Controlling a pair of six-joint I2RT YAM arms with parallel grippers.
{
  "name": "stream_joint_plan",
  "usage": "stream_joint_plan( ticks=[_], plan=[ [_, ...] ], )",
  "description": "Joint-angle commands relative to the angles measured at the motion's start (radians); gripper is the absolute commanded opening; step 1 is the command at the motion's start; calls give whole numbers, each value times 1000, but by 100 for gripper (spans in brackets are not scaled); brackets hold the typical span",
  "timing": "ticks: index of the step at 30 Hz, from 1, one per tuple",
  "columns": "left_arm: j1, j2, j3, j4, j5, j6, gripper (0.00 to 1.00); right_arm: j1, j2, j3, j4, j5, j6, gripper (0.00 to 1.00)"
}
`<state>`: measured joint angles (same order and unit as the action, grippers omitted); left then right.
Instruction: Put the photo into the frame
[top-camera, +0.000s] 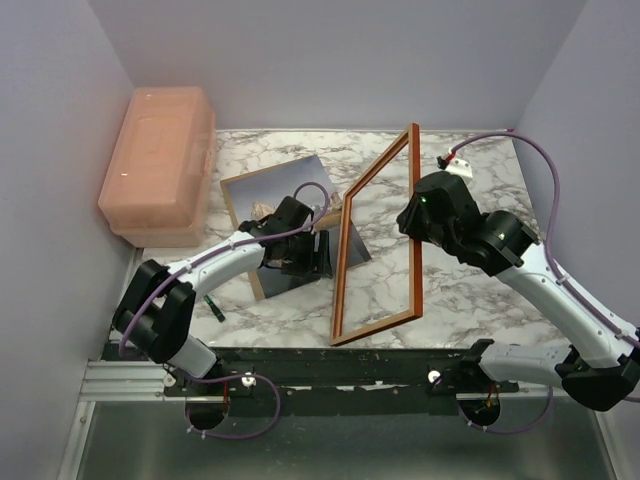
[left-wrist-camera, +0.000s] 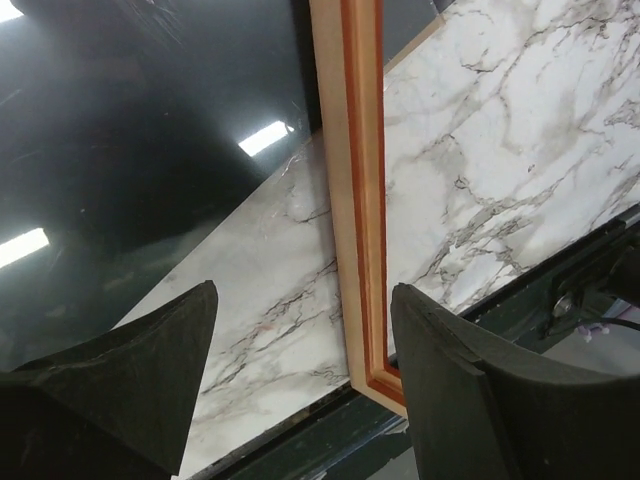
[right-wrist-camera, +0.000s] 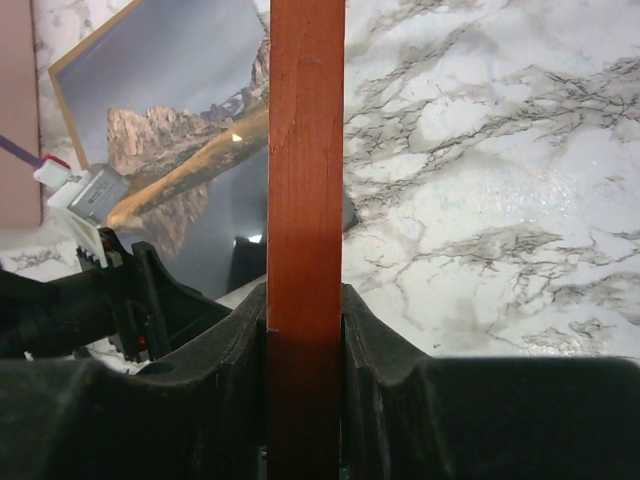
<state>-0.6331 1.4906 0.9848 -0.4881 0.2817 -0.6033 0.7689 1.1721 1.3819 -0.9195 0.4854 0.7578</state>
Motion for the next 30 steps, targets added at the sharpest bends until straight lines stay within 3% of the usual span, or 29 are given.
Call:
stream_joint_plan(
  ticks=[1,11,14,22,30],
  plan=[
    [4,56,-26,125,96,-57,70,-8,-26,-17,-18,77,-20,14],
    [-5,130,-17,194,168,-124,67,-10,-17,-32,-24,78,-21,18],
    [-17,157,9,178,160,-131,67,-11,-14,-32,-25,80,-21,28],
    [-23,129,17,162,117,-106,66,-10,37,-49,-65,113,-22,28],
    [-7,60,6,81,24,-28,66,-27,100,-125,13,96,-54,25]
  ],
)
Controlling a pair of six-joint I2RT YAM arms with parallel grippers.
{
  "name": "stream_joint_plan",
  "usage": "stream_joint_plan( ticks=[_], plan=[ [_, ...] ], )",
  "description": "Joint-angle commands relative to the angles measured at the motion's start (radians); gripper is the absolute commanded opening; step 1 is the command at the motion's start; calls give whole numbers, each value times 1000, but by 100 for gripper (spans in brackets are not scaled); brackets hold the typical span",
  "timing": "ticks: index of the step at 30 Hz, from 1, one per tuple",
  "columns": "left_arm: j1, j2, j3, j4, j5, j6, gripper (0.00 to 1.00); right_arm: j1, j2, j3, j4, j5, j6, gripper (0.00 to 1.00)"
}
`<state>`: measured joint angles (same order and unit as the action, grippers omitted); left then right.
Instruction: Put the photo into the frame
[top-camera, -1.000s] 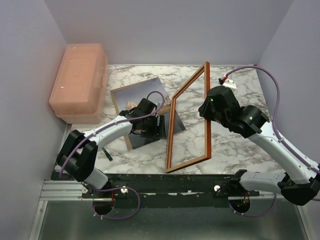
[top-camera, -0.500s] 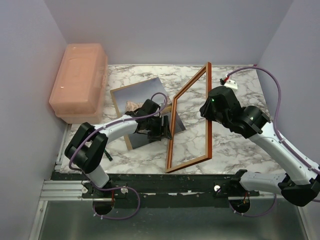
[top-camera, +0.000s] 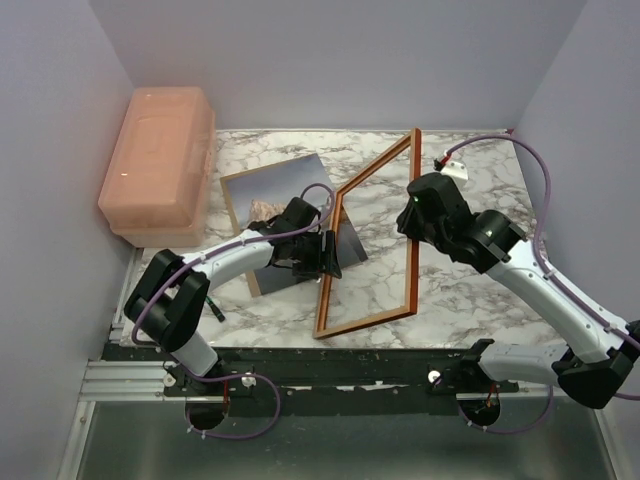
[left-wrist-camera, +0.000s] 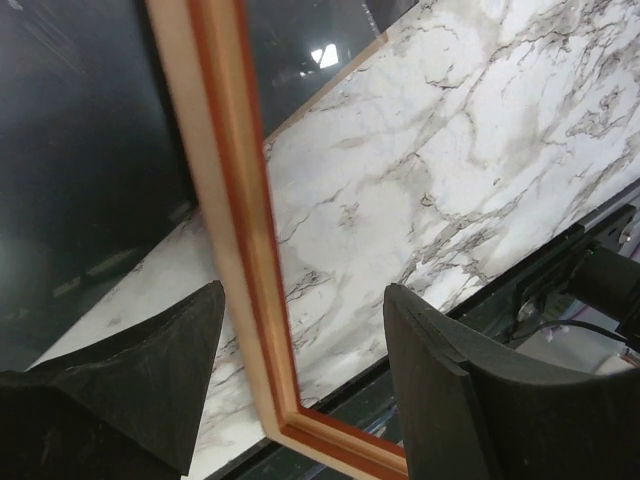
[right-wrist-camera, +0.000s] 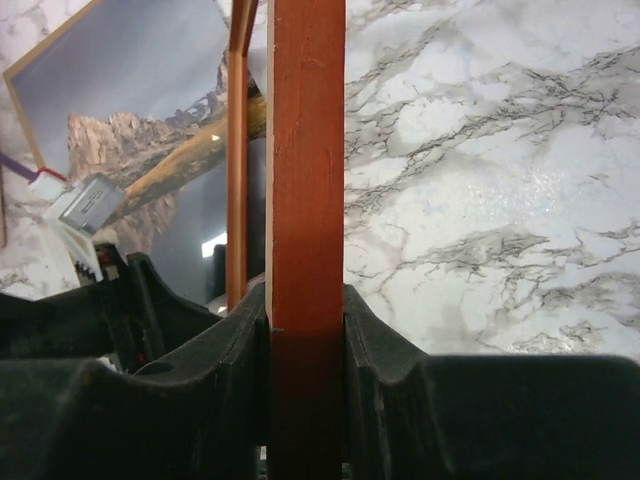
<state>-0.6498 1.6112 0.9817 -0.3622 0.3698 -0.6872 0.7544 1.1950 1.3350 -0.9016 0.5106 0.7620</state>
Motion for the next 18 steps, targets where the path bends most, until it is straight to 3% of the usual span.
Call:
stream_joint_plan(
  ticks=[1,9,18],
  plan=[
    [15,-66,3,-43,-63,61,66,-19,82,-87,11,60,-66,24],
    [63,-90,-68,-58,-126,91,66,-99,125,-168,144,-25,-129,23],
    [80,-122,-107,-150,-360,134,66,-161,137,-269,208,-33,-134,24]
  ],
)
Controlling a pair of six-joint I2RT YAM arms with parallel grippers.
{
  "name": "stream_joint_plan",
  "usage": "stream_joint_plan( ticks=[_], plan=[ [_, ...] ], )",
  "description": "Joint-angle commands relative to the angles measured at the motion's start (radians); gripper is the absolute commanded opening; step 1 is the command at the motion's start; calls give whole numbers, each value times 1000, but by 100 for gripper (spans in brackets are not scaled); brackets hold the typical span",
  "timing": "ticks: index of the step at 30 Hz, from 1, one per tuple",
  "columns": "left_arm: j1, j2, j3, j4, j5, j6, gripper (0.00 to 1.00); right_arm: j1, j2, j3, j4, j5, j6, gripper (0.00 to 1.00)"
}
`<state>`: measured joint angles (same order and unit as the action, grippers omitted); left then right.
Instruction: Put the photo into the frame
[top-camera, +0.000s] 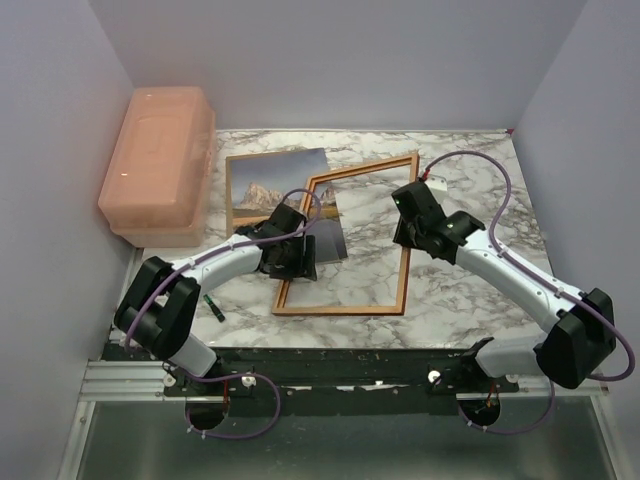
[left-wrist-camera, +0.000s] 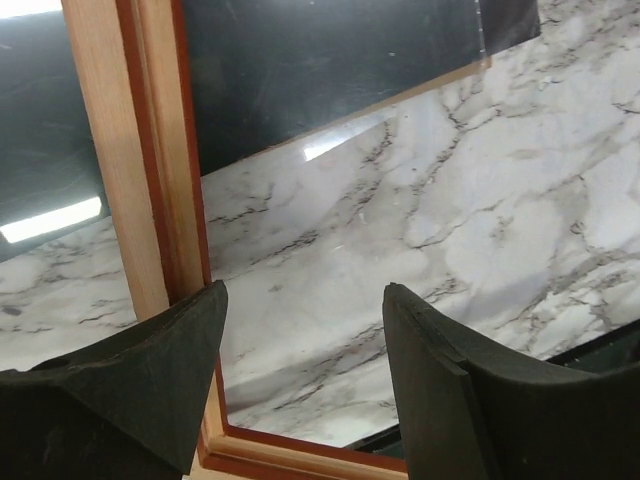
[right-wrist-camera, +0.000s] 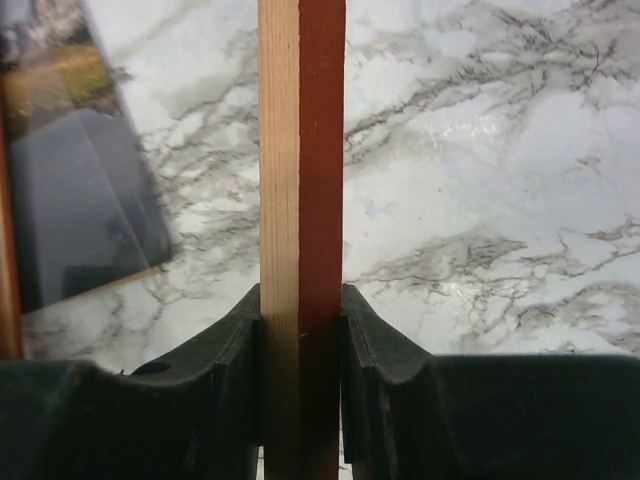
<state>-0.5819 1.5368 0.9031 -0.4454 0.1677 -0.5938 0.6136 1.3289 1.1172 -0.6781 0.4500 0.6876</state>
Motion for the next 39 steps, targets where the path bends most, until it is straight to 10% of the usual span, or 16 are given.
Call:
stream_joint_plan(
  ticks=[1,19,33,39],
  plan=[
    [14,-61,-34,-68,-160,42,67,-22,2,-63,-10,36,-61,24],
    [78,-36,-115,35,-91,53,69,-43,36,-137,27,77,-73,27],
    [77,-39,-138,116,24,16,0,-47,44,-94,-24,48,-43,31],
    [76,-68,-136,117,27,-8,0,-47,14,-85,-68,71,-19,84]
  ],
)
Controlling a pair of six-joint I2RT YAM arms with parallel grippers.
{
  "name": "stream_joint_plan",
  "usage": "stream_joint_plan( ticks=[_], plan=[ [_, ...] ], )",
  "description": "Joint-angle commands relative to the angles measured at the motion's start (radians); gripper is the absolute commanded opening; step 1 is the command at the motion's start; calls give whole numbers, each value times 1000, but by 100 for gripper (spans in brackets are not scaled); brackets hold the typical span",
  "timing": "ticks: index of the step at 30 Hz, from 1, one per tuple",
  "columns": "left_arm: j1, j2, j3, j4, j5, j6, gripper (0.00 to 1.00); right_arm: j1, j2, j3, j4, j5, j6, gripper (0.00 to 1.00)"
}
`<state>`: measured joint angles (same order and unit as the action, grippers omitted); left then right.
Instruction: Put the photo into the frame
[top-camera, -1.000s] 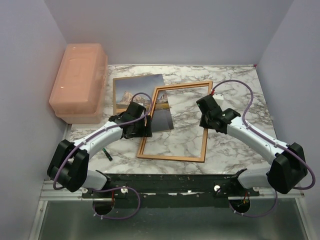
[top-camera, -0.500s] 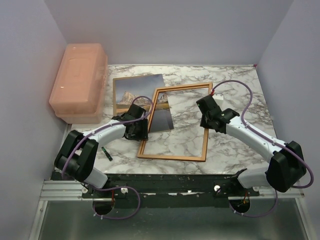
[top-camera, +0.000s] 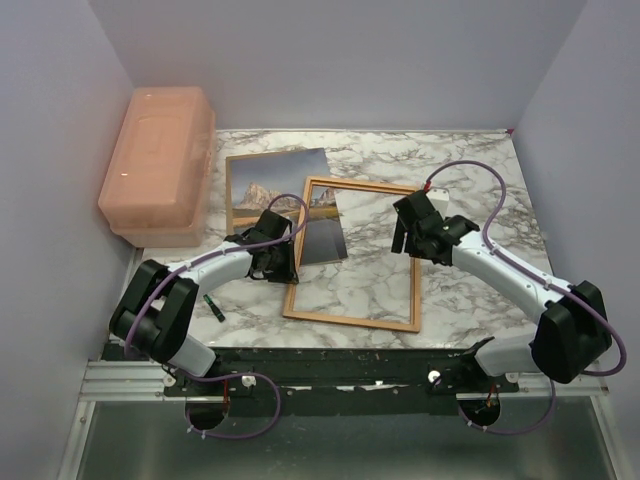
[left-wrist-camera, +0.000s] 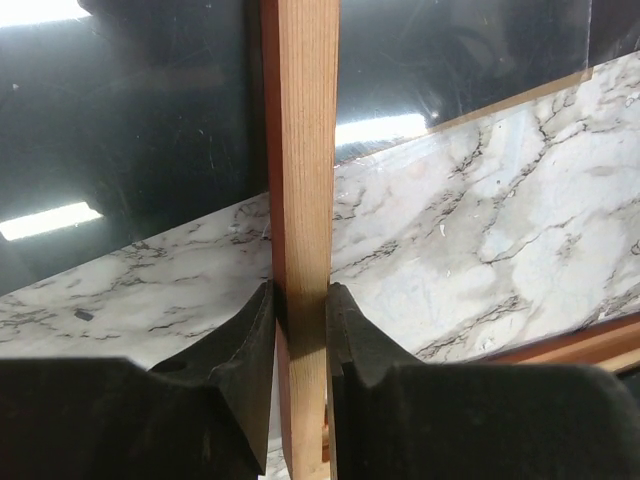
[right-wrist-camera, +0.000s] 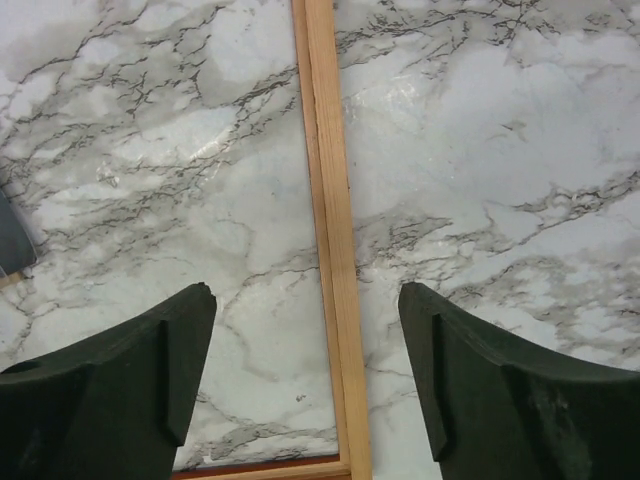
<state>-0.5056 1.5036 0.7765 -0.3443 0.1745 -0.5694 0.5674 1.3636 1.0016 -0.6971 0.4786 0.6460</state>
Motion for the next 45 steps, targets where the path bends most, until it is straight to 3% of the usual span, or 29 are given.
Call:
stream_joint_plan(
  ticks=[1,4,15,29,30,34,36,41,45],
  plan=[
    [-1,-39,-8,16,20,-36,0,0,-30,30,-55,48,31,91],
    [-3,-40,9,7,32,-47,0,0,-65,24,-61,43,42,100],
    [-142,14,189,-65,-22,-192,0,0,-197,9,-55,-134,82,100],
    [-317,275,469,-131,-32,-389,0,0,-288,-64,-39,-223,138,100],
    [-323,287,482,-132,-23,-391,2,0,-290,-75,-35,-226,141,100],
    [-332,305,481,-110,18,-386,29,-1,-292,-112,-23,-243,150,100],
    [-331,289,458,-80,33,-385,38,0,-287,-120,-17,-251,149,100],
    [-327,220,399,-12,50,-362,73,0,-241,-112,2,-297,141,100],
    [-294,141,349,19,72,-337,77,1,-179,-84,22,-348,138,100]
  ],
)
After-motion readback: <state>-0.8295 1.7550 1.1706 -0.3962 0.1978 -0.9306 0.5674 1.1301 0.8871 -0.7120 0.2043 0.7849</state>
